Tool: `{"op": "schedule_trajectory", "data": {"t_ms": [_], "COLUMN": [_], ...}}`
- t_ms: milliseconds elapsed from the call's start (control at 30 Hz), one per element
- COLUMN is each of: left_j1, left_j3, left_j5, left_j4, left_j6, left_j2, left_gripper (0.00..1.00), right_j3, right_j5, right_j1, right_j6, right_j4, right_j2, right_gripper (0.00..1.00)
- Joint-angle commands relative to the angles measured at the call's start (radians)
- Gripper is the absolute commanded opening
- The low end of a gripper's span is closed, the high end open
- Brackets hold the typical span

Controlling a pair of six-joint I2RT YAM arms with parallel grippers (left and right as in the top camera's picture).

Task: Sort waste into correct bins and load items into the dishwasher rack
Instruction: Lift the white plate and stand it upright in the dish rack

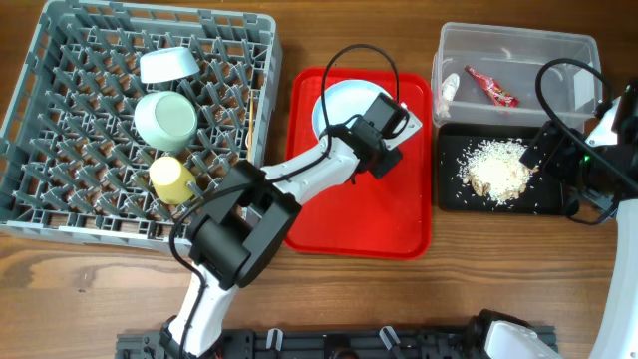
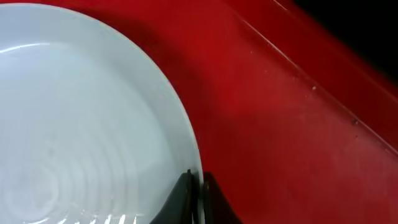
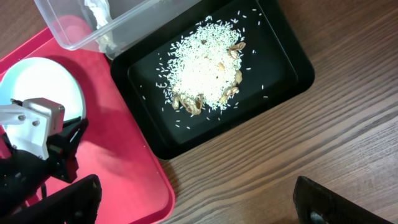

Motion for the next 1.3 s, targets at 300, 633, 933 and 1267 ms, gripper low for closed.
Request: {"op": "schedule_trajectory", "data": {"t_ms": [300, 633, 933, 1267], "left_j1": [0.002, 0.136, 0.534, 0.683], "left_j3": [0.006, 0.006, 0.005, 0.004], "left_j5": [-0.008, -0.006, 0.579, 0.658], "left_j4": [-0.001, -0.046, -0.051, -0.154], "left_j6": [-0.107, -0.324, -0.67, -0.71], "left_j2": [-0.133, -0.45, -0.557, -0.462], "left_gripper": [0.04, 0.04, 0.04, 0.04], "right_j3": [-0.003, -0.003, -0.003, -0.003], "right_j5": [0.01, 0.01, 0.01, 0.004], "right_j1": [-0.004, -0.004, -0.004, -0.004], "right_j6": [0.018, 0.018, 0.019, 0.018], "right_j4": [0.0, 0.0, 0.0, -0.002], "right_j2": [0.004, 0.004, 0.004, 0.004], "right_gripper": [1.0, 1.0, 1.0, 1.0]}}
